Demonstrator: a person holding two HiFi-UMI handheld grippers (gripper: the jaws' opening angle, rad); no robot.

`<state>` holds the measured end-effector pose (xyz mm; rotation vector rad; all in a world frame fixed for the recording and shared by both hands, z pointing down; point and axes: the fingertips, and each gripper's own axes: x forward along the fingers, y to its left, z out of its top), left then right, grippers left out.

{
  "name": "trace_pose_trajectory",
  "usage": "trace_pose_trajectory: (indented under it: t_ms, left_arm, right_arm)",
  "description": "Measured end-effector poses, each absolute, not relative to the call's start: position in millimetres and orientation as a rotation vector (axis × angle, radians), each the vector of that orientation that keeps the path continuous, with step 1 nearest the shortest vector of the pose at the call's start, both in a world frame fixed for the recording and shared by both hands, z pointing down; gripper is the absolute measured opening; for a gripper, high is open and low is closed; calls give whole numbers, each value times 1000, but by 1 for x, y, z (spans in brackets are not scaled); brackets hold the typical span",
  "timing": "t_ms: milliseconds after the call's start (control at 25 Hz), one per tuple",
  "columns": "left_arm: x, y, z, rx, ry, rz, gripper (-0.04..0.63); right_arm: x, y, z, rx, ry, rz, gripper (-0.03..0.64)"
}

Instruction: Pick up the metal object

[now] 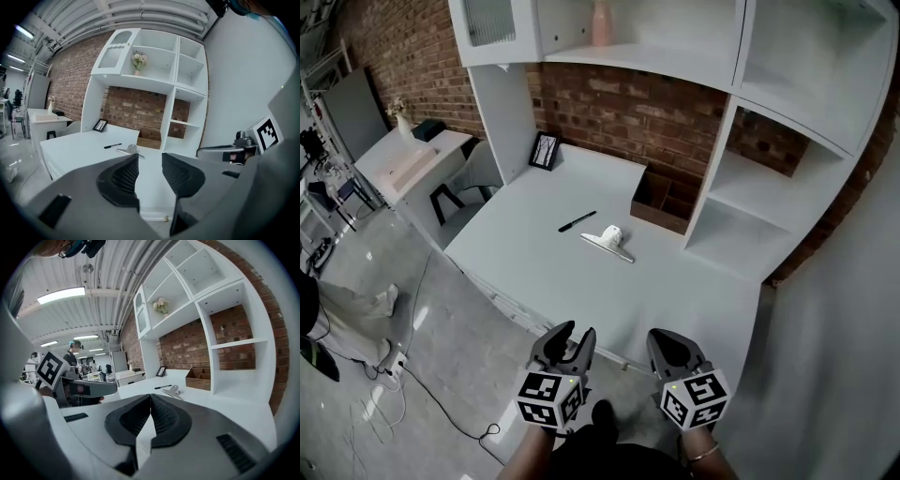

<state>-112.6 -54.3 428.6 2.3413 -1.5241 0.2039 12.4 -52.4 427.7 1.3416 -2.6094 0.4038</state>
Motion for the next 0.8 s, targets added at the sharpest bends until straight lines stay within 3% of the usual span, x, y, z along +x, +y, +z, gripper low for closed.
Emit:
trace_pose_trajectory:
  t_ms: [360, 800]
  left_arm:
    - [-126, -121, 445, 2340, -1489, 286, 219]
    - [-118, -190, 456, 2326, -1468, 309, 258]
  right_arm:
    - [-6, -100, 441, 1363, -2562, 453, 6]
    - [7, -157, 449, 1387, -2548, 483, 6]
